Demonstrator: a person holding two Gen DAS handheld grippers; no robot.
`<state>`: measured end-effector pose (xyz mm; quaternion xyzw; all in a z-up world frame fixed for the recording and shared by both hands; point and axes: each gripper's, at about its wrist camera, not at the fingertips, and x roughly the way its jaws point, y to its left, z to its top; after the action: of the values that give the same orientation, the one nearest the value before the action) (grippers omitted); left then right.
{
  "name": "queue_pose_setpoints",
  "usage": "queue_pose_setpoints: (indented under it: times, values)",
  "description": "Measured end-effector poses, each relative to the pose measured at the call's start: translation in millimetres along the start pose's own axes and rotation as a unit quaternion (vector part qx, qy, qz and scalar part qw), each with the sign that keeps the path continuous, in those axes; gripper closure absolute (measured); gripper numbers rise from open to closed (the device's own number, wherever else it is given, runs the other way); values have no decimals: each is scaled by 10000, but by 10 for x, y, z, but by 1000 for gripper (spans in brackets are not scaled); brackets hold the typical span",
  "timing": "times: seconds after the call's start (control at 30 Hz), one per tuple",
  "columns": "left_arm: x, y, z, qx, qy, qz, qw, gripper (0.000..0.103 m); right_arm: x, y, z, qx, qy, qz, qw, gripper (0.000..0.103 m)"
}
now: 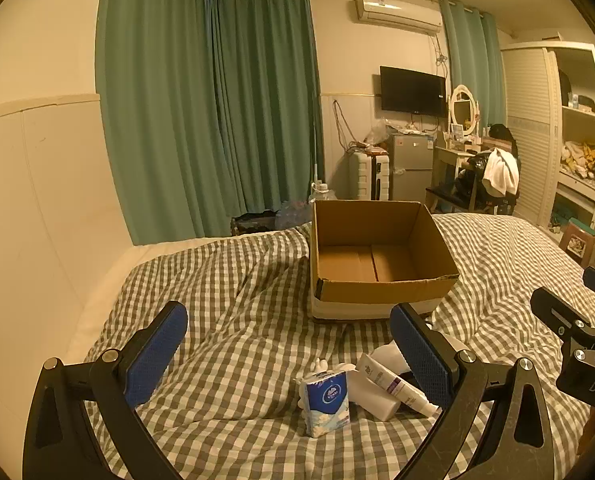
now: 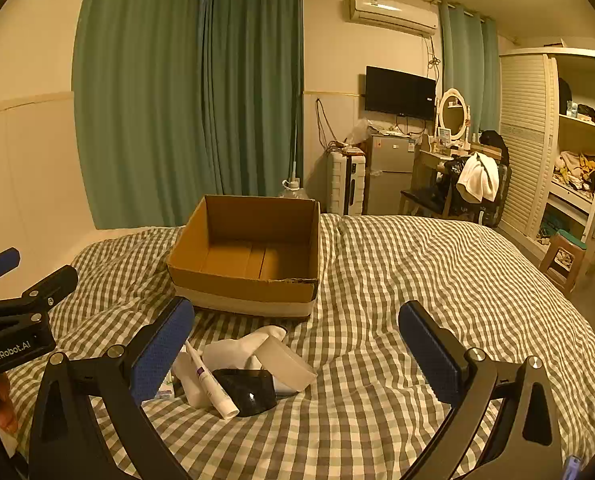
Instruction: Organize objects
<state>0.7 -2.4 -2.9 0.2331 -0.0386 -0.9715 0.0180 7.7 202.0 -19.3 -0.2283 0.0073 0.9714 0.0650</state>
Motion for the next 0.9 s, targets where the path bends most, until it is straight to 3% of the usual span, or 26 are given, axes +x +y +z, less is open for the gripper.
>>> queue_pose_setpoints:
  times: [0.9]
  values:
    - [24, 10, 30, 140, 60, -221, 9996, 0, 26, -8, 40, 30, 163, 69, 9998, 0]
